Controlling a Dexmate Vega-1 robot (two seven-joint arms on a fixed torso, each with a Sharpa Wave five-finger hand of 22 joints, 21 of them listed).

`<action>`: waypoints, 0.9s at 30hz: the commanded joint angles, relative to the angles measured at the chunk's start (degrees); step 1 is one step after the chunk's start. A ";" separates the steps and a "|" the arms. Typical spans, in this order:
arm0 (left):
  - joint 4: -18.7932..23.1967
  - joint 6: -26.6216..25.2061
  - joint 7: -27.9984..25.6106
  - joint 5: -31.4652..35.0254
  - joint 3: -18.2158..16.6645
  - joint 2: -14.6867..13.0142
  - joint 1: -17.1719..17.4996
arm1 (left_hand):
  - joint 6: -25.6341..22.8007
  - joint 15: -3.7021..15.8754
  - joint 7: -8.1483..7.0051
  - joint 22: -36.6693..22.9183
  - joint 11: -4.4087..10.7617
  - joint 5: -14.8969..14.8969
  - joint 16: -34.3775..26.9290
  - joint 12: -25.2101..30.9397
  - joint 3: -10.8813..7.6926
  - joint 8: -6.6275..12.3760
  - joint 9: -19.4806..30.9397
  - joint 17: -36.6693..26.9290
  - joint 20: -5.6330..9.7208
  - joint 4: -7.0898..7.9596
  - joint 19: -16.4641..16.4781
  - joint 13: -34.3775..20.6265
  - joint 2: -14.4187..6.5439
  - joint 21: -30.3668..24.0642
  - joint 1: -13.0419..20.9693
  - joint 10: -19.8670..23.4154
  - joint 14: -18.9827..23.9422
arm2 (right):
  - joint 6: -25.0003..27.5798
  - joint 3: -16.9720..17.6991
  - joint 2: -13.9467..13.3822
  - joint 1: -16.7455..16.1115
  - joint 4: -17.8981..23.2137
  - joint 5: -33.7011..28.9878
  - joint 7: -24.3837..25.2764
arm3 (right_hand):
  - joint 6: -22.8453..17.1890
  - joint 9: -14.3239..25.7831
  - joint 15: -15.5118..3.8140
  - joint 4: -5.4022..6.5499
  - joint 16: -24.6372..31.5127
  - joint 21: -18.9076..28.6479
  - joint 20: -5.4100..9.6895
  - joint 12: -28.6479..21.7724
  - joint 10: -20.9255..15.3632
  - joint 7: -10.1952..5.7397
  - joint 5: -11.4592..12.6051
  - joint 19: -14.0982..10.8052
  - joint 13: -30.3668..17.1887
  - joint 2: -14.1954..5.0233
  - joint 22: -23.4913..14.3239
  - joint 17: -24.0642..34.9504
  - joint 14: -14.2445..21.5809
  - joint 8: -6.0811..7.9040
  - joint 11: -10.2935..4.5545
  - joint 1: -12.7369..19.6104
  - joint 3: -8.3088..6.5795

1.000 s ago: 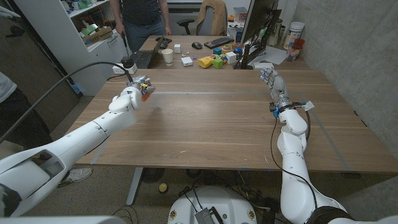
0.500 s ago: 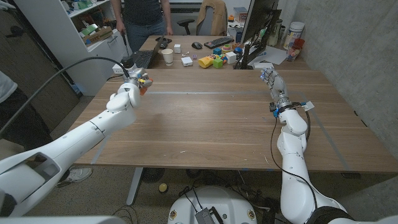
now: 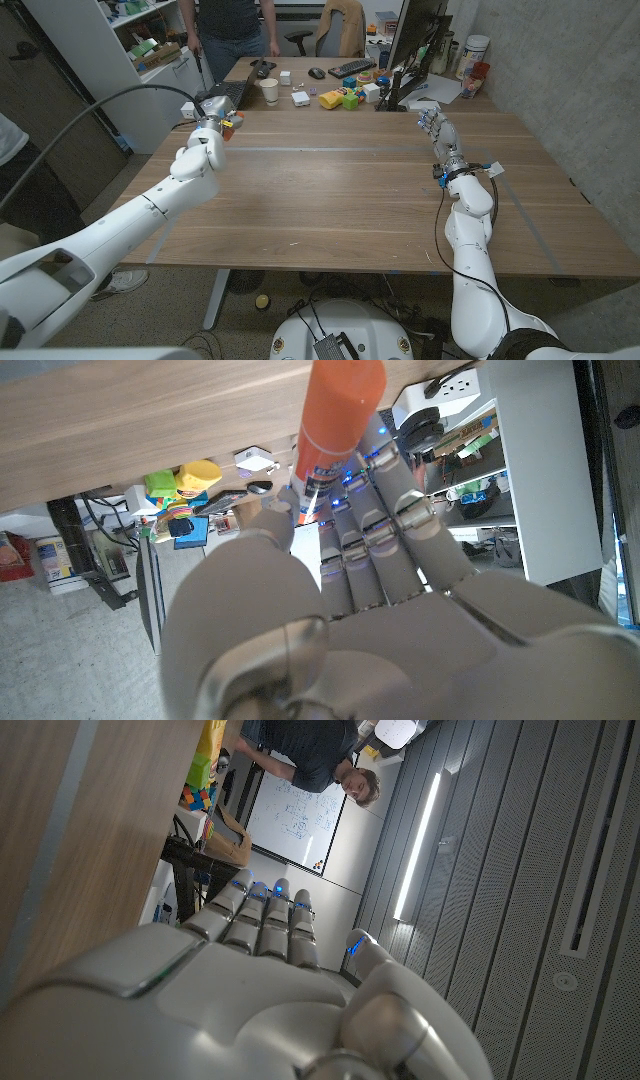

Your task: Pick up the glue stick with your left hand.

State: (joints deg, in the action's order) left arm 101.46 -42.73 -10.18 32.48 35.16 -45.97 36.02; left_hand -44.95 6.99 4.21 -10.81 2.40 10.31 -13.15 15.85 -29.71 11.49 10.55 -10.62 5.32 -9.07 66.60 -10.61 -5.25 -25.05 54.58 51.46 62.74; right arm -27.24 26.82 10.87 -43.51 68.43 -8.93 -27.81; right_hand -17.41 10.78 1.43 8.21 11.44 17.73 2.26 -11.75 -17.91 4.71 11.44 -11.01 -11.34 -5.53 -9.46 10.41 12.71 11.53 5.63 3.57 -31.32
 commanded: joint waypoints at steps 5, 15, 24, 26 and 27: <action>2.70 -0.52 -7.20 3.05 -2.87 1.51 1.85 | -4.50 5.22 -0.93 -0.11 6.22 0.27 0.38 -0.33 -5.95 0.07 0.16 -0.17 0.22 1.18 -0.57 -0.17 -3.91 -0.43 3.00 5.82 4.76 | -0.64 0.27 -0.22 0.54 -0.99 0.09 -0.11 | -0.49 0.19 -0.22 -0.18 -0.22 -0.28 1.93 -0.05 -0.58 0.24 0.40 -0.47 -0.09 -2.15 -0.30 0.04 0.46 -0.03 -0.05 -0.03 -0.21; 2.61 3.01 -15.16 1.76 -6.51 4.16 4.36 | -5.06 5.32 -0.83 -0.17 6.23 0.22 0.41 -0.52 -6.17 0.07 0.19 -0.21 0.30 1.31 -0.54 -0.18 -4.03 -0.64 2.90 6.44 5.26 | -0.68 0.43 -0.23 0.45 -0.88 0.29 -0.35 | -0.54 0.19 -0.16 -0.19 -0.26 -0.51 1.94 -0.03 -0.63 0.24 0.41 -0.55 -0.09 -2.16 -0.30 0.03 0.52 -0.04 0.07 -0.01 -0.23; 2.93 4.88 -19.03 0.73 -8.43 5.55 5.90 | -5.18 5.21 -0.94 -0.20 6.49 0.14 0.50 -0.83 -6.30 -0.07 0.21 -0.21 0.37 1.38 -0.53 -0.20 -3.94 -0.83 2.74 6.63 5.58 | -0.62 0.50 -0.18 0.07 -0.31 0.53 -0.64 | -0.53 0.20 -0.18 -0.20 -0.29 -0.71 1.87 0.01 -0.60 0.27 0.40 -0.62 -0.10 -2.15 -0.31 0.03 0.55 -0.07 -0.04 -0.02 -0.23; 3.17 5.37 -19.45 0.33 -8.91 5.62 6.25 | -5.19 5.24 -0.94 -0.20 6.41 0.13 0.50 -0.88 -6.33 -0.10 0.21 -0.21 0.34 1.39 -0.56 -0.20 -3.95 -0.85 2.72 6.68 5.67 | -0.64 0.50 -0.16 -0.01 -0.21 0.58 -0.70 | -0.59 0.20 -0.31 -0.19 -0.31 -0.78 1.90 0.03 -0.59 0.24 0.40 -0.63 -0.10 -2.14 -0.31 0.04 0.54 -0.05 -0.08 -0.03 -0.23; 3.26 5.34 -19.59 0.42 -8.94 5.60 6.32 | -5.18 5.21 -1.04 -0.21 6.40 0.12 0.51 -0.89 -6.33 -0.11 0.21 -0.21 0.34 1.41 -0.55 -0.20 -3.94 -0.87 2.69 6.75 5.69 | -0.63 0.51 -0.12 -0.07 -0.13 0.60 -0.69 | -0.55 0.20 -0.27 -0.19 -0.31 -0.80 1.87 0.03 -0.59 0.25 0.40 -0.64 -0.10 -2.14 -0.31 0.04 0.56 -0.07 -0.09 -0.03 -0.23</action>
State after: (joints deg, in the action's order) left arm 104.12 -39.85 -24.76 34.17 28.66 -41.82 40.48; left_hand -45.38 6.97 4.20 -10.80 2.48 10.40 -12.49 14.97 -29.72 11.27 10.50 -10.53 5.62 -9.07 66.29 -10.61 -5.65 -25.45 54.18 51.55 63.13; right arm -27.89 27.23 10.67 -43.13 67.70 -8.59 -28.26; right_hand -17.61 10.78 1.22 8.22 11.24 17.35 2.05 -11.74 -18.12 4.92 11.44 -11.22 -11.33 -5.53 -9.46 10.41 12.91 11.53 5.42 3.57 -31.32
